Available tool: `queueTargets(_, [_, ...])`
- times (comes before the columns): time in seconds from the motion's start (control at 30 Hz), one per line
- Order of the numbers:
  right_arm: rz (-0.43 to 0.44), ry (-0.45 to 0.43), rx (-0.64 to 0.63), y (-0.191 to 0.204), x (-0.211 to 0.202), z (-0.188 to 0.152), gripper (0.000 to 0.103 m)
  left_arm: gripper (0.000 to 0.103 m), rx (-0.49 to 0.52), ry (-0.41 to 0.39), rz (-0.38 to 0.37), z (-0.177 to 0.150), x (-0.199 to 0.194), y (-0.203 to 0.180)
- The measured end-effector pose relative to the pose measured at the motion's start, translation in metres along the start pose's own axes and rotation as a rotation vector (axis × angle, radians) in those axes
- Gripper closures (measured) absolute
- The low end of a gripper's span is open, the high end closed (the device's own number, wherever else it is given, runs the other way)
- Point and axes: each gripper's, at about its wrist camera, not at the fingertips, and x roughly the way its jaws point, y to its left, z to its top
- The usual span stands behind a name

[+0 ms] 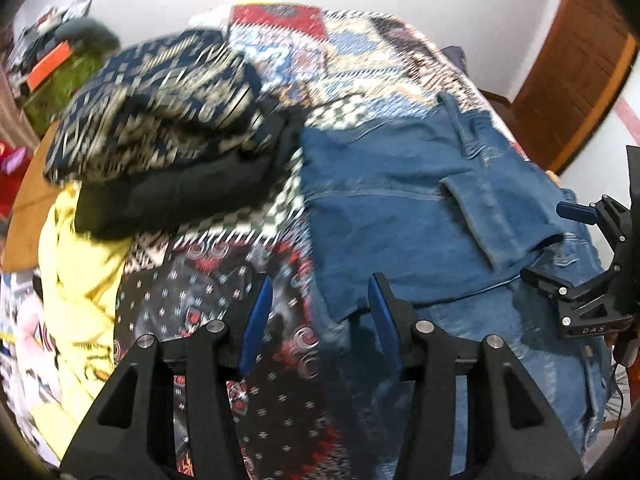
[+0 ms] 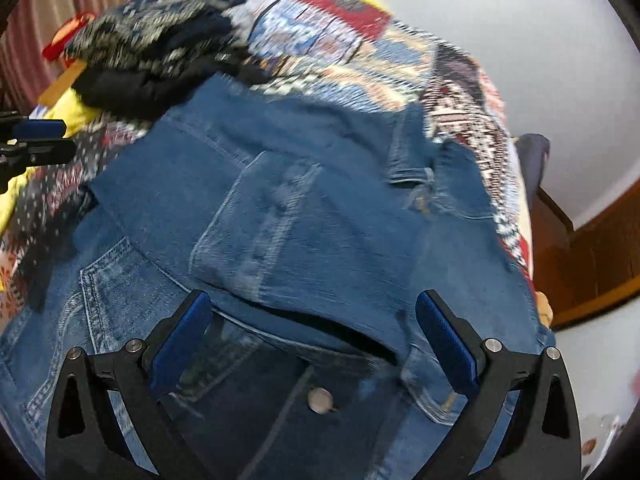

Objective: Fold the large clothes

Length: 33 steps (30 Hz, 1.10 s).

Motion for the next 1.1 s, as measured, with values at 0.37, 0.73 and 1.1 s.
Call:
queueTargets(0.37, [0.106,0.063,-0.034,0.015,0.023,0.007,0.029,0.053,-0.012,0.028,-0.001,-0.011,0.034,0.002])
queueTargets(0.73, [0.099,0.036,-0.041,0.008,0.008,0.008,0.032,0.045,-0.029,0.052,-0.002,-0.02,0.051,-0.001])
queueTargets(1.1, [0.144,0.008,-0.062,0.012,0.014,0.008,0.083,0.035,0.01,0.054,0.055,-0.029,0.059,-0.009])
